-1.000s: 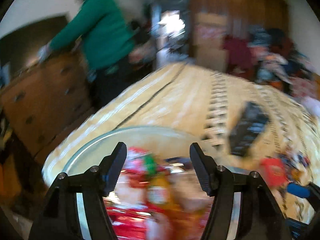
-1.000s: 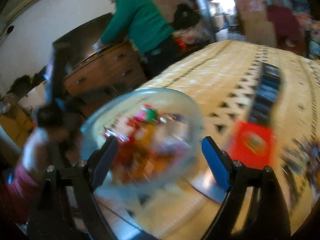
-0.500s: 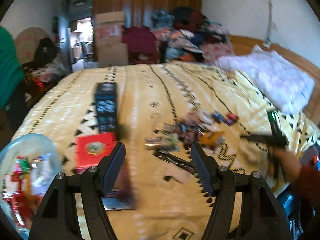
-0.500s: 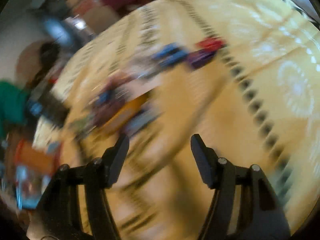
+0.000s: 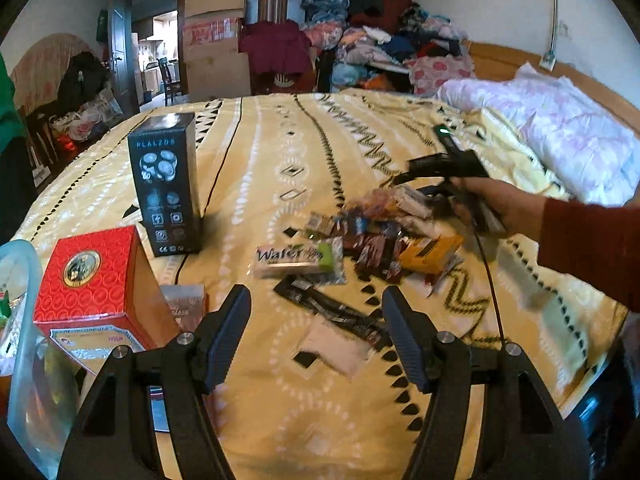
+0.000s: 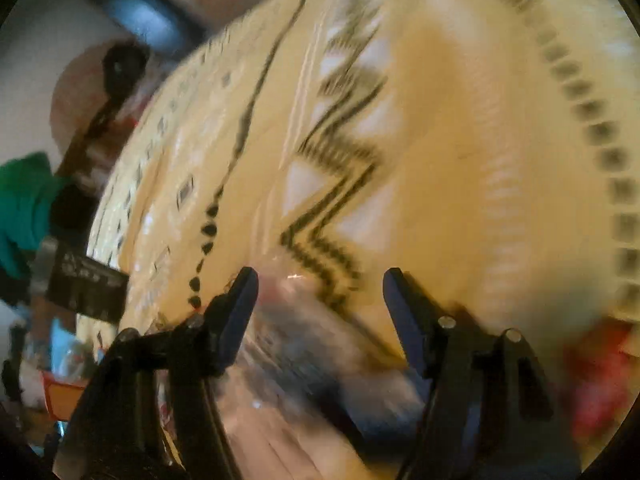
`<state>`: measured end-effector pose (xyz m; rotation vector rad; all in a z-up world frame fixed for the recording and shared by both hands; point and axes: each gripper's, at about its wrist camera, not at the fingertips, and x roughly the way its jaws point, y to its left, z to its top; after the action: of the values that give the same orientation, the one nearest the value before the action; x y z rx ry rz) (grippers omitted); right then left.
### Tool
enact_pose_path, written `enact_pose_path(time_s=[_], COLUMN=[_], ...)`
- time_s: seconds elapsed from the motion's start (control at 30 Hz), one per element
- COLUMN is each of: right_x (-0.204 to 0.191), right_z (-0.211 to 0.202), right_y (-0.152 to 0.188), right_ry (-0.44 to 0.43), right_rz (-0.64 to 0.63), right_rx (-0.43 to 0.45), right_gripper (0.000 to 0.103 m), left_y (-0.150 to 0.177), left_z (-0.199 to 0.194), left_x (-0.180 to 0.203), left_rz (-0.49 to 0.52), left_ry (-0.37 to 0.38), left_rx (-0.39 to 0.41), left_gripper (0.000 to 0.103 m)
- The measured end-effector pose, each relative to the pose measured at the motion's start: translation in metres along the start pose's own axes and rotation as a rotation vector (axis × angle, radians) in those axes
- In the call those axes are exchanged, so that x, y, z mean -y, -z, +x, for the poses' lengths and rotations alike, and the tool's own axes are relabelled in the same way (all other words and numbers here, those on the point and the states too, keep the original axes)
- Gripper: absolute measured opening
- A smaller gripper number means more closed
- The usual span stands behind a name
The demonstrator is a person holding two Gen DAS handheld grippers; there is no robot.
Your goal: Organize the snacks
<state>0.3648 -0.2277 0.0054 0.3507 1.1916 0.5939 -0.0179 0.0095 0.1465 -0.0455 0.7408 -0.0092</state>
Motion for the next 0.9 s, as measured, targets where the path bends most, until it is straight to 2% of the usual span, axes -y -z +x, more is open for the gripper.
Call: enact_pose_path(time_s=[0.03,0.1,0.2,0.27,0.47,0.57,0.67,0.73,0.8,0.87,0.9], right_x=[-0.006,-0.031,-0.070,-0.095,-0.121,-0.122,-0.121,-0.125,-0.124,-0.131,-0.137], right_z=[0.016,0.019,0.026,0.023,-0.018,-0.061,-0.105,-0.114,-0.115,-0.109,-0.105], right_y=[0.005,0.027,0.063,0.100,0.191,0.218,0.242,0.249,0.261,0.270,0.265], right_ry=[-0.037,-0.024,-0.106,-0.088,-0.102,-0.108,-0.021,0.051,0.087,0.085,0.097], right_rz=[-0.001,-0.085,-0.178,-0.263,-0.327,-0.313,-0.308,-0.311,-0.324,-0.368,-0.384], right_rx=[-0.033,-0.017,-0.113,-0.158,-0.168,-0.110,-0.002,0.025,0.026,-0.005,-0.014], right_gripper=[0.078,0.085,0.085,0.085,0.085,0.085,0.085,0.085,0.085,0.085,0.085], left_y=[0.002,0.006,0.012,0.018,0.038,0.047,0.053,0.054,0.055,0.056,0.056], left_z=[0.001,0.004,0.008,0.007,-0.006,-0.014,-0.021,-0.024,-0.025,-0.023,-0.022], left_x=[-0.001,-0.004,-0.008,-0.010,-0.014,-0.017,-0.020,-0.021,-0.021,-0.020,-0.019], left_rz=[0.000,-0.008,-0.009,-0.011,-0.031,-0.043,-0.063,-0.070,-0.069,-0.059,-0.058], left_ry=[-0.003,-0.008,-0.007,-0.002,0.026,0.042,0.052,0.052,0.059,0.060,0.061], left_rx=[-0.004,-0.017,-0.040,-0.054,-0.091,-0.107,-0.110,-0.111,-0.115,-0.125,-0.131], left_gripper=[0.069,0.069,0.069,0.069,0.069,0.069,0.069,0.069,0.069,0.069,0.069])
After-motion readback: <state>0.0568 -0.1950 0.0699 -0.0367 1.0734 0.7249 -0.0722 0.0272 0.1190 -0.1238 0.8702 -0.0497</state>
